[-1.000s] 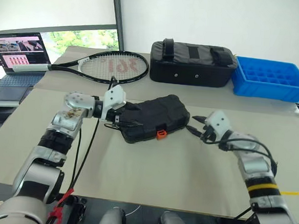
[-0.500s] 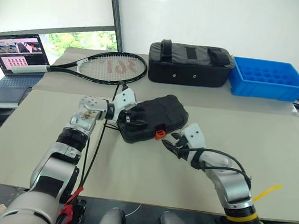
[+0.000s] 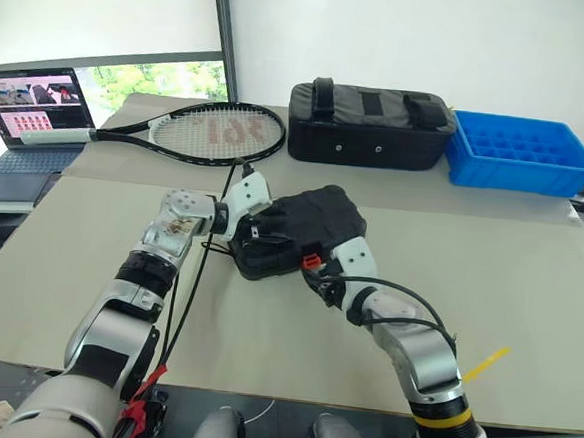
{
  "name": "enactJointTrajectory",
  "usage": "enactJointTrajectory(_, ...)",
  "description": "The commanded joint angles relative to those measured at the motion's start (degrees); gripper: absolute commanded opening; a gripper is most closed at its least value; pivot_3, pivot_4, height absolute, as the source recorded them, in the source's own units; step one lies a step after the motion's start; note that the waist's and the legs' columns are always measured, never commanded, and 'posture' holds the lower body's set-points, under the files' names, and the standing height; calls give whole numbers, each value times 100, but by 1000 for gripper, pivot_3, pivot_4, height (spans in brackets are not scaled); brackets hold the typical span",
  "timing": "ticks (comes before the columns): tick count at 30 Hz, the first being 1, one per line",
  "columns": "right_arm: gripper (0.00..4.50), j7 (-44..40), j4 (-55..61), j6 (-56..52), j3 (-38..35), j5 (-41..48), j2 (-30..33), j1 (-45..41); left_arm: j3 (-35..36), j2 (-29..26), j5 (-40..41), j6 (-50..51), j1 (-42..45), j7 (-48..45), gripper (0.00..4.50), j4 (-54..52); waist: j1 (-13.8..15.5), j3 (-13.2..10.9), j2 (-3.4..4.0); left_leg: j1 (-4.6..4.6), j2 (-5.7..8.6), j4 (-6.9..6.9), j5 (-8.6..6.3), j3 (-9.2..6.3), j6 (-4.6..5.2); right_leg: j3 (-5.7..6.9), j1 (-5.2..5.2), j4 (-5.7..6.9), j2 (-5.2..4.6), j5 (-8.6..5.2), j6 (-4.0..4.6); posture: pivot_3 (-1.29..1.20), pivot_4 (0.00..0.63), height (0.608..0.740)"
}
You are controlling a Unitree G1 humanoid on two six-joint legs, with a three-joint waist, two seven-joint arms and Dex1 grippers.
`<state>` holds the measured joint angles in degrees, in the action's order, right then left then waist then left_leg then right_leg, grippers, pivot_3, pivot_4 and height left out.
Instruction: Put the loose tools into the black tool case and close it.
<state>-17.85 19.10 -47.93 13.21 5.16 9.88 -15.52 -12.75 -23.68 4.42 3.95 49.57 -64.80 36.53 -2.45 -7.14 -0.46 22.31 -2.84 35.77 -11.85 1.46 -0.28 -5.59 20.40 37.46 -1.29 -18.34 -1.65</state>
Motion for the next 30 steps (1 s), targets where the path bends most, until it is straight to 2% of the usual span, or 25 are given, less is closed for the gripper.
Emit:
enactJointTrajectory(1, 2478, 121, 285, -52, 16, -10, -63, -92, -144, -24, -219, 70, -143, -16, 3231, 21, 0, 0, 0, 0, 0, 0, 0, 0, 0, 0, 0, 0, 0, 0, 0, 0, 150, 707)
enactJointTrajectory(9, 2478, 231, 418, -76, -3, 13, -103, -71, -155, -9, -227, 50, -196, -12, 3231, 5, -7, 0, 0, 1, 0, -2, 0, 0, 0, 0, 1, -3, 0, -1, -2, 0, 150, 707)
enactJointTrajectory(10, 1966, 239, 432, -80, 8, 10, -102, -73, -153, -7, -225, 50, -202, -12, 3356, 3, -8, 0, 0, 1, 0, -2, 0, 0, 0, 0, 1, -3, 0, -1, -2, 0, 150, 707)
enactJointTrajectory(13, 1238, 249, 493, -117, 37, -6, -74, -79, -163, -10, -237, 27, -234, -13, 3356, 7, -9, 0, 0, 1, 0, -2, 0, 0, 0, 0, 1, -5, 0, -1, -3, 0, 150, 707)
enactJointTrajectory(30, 1238, 304, 1029, -587, -34, 40, 10, -274, -321, 38, -363, -75, -400, -58, 3356, -42, -3, 0, 0, 9, 0, -13, 0, -1, 0, 0, -1, -32, -2, -1, -2, 0, 150, 707)
